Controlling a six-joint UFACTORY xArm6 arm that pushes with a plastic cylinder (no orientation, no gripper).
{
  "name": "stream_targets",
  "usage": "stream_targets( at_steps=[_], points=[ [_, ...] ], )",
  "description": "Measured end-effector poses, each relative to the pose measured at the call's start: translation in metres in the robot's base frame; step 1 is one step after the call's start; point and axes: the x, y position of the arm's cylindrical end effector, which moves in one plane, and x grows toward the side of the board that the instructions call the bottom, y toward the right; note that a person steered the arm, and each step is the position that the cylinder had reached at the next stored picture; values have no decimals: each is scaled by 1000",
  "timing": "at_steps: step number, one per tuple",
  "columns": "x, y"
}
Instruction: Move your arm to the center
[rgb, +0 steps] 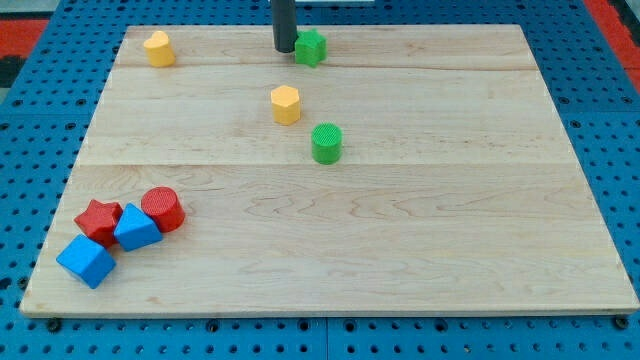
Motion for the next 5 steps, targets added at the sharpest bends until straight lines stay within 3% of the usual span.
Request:
stream_targets(
  at_steps=[5],
  points=[
    [-2,-28]
  ],
)
